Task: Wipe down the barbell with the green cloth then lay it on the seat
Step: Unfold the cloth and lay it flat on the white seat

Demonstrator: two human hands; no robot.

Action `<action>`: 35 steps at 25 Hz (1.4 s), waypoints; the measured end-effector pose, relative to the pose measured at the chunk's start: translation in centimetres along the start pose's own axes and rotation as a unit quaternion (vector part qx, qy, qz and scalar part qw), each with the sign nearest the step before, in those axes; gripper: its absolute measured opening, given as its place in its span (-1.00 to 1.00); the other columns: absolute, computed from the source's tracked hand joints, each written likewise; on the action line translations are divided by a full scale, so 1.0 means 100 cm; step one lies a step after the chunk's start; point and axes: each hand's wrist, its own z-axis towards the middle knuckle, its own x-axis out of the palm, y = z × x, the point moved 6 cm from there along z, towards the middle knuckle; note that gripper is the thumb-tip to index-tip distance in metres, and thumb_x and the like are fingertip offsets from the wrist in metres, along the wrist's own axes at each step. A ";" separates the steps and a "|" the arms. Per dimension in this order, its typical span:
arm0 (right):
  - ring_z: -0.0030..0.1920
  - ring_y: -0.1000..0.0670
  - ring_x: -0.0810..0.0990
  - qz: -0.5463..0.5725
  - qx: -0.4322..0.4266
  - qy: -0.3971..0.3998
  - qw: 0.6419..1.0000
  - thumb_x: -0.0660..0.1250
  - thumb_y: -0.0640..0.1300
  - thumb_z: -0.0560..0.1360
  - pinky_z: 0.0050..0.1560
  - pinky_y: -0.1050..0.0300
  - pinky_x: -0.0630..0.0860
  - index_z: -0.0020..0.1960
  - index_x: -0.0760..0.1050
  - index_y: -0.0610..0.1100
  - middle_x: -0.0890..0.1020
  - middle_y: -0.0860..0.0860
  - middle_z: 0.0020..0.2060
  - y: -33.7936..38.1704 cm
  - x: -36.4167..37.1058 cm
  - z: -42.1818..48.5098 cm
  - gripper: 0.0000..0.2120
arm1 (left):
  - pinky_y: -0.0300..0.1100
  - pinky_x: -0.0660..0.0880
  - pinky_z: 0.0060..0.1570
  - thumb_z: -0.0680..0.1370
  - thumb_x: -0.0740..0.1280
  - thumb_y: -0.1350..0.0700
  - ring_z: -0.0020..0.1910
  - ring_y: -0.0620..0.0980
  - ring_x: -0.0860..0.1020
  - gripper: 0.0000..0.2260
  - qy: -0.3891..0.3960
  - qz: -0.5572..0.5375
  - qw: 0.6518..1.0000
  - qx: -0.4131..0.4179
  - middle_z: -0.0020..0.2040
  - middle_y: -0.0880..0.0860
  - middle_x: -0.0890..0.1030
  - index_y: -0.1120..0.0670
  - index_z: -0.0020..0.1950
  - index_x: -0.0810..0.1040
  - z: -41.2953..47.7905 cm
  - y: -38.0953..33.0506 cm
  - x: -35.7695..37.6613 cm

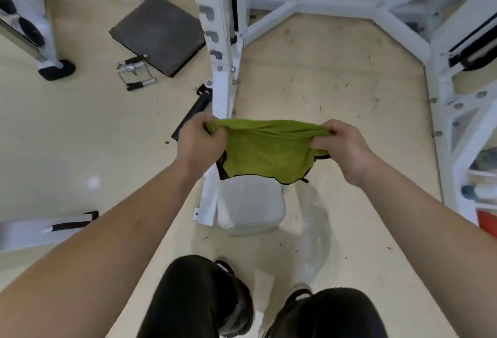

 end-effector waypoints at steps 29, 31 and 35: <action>-0.25 -0.11 0.64 -0.130 -0.121 -0.114 0.977 0.46 -0.29 0.38 -0.26 -0.01 0.65 -0.23 0.58 -0.06 0.67 -0.03 -0.24 -0.199 0.087 0.182 -0.85 | -0.23 0.49 -0.37 0.57 0.45 0.19 -0.36 -0.05 0.57 -0.93 0.024 -0.031 0.998 -0.046 -0.24 0.09 0.65 0.17 -0.08 0.70 0.106 0.243 0.153; -0.27 -0.09 0.62 -0.104 -0.121 -0.070 0.985 0.36 -0.44 0.38 -0.31 0.07 0.62 -0.20 0.60 -0.17 0.65 -0.07 -0.26 -0.206 0.090 0.174 -0.81 | -0.22 0.59 -0.42 0.58 0.42 0.27 -0.35 -0.05 0.64 -0.93 0.075 -0.065 0.993 -0.060 -0.17 0.22 0.69 0.26 0.01 0.67 0.094 0.247 0.161; -0.20 -0.06 0.61 -0.141 -0.103 -0.052 0.983 0.23 -0.52 0.35 -0.13 0.07 0.58 -0.25 0.67 -0.16 0.68 -0.06 -0.28 -0.244 0.079 0.162 -0.66 | -0.23 0.68 -0.16 0.52 0.40 0.31 -0.19 -0.01 0.69 -0.91 0.171 0.022 0.983 -0.060 -0.11 0.23 0.73 0.28 -0.03 0.69 0.066 0.261 0.161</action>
